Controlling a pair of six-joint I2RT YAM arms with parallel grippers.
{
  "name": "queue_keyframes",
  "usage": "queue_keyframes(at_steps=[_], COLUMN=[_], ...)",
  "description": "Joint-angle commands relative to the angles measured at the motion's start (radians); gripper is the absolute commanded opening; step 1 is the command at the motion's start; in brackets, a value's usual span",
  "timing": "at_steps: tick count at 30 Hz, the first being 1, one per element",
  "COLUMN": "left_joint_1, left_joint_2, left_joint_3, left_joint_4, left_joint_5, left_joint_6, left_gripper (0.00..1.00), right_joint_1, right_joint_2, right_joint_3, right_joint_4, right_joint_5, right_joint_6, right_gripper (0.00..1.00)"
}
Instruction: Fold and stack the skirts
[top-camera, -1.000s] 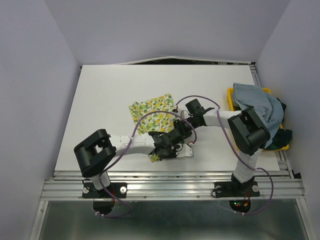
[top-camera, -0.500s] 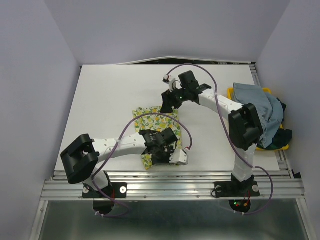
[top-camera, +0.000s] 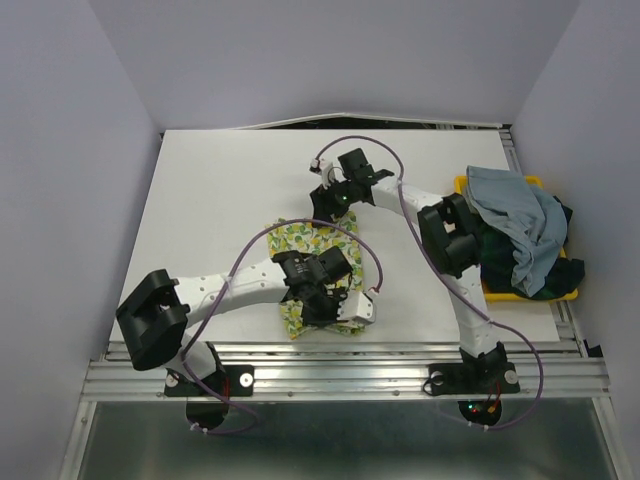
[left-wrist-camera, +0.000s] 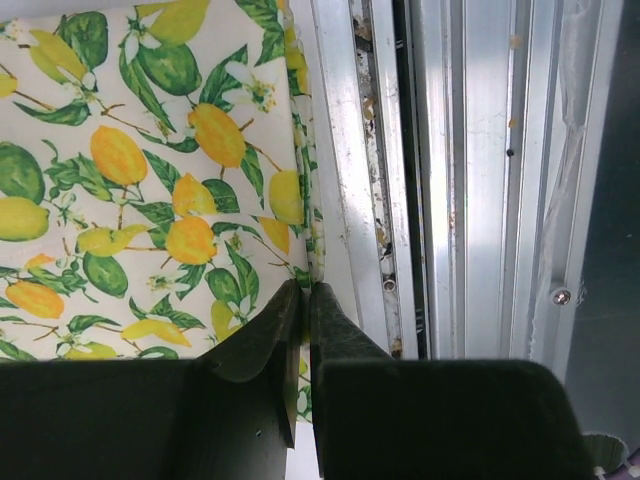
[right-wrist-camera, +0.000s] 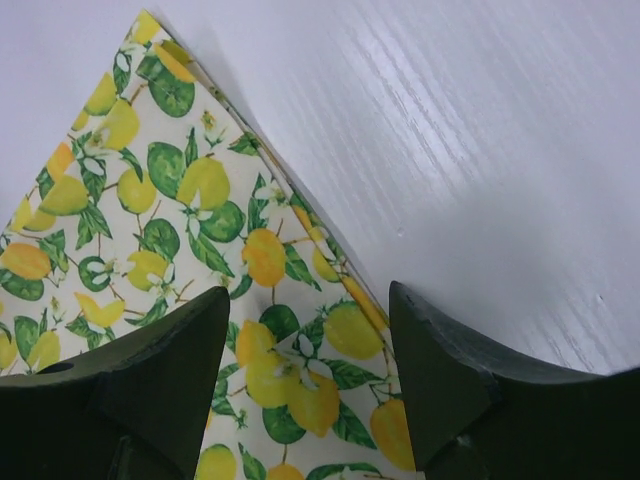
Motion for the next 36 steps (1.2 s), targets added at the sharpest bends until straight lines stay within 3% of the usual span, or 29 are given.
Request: queue_keyframes(at_steps=[1, 5, 15, 28, 36], left_joint_1=[0.026, 0.07, 0.211, 0.369, 0.434], left_joint_2=[-0.049, -0.045, -0.022, 0.063, 0.14], left_joint_3=[0.068, 0.125, 0.286, 0.398, 0.365], left_joint_4=[-0.048, -0.078, -0.166, -0.111, -0.031], left_joint_5=[0.04, 0.035, 0.012, -0.06, -0.071], left_joint_6=[0.025, 0.044, 0.103, 0.163, 0.205], left_gripper=[0.0, 0.0, 0.0, 0.0, 0.0], right_joint_1=[0.035, 0.064, 0.075, 0.112, 0.112], right_joint_2=[0.002, -0.023, -0.107, -0.167, -0.168], right_joint_3=[-0.043, -0.132, -0.339, -0.451, -0.447], right_joint_4=[-0.001, 0.014, 0.04, 0.074, 0.075], right_joint_5=[0.02, 0.023, 0.003, -0.066, -0.075], right_joint_6=[-0.073, -0.114, -0.182, -0.186, -0.177], right_gripper=[0.65, 0.51, 0.36, 0.29, 0.29])
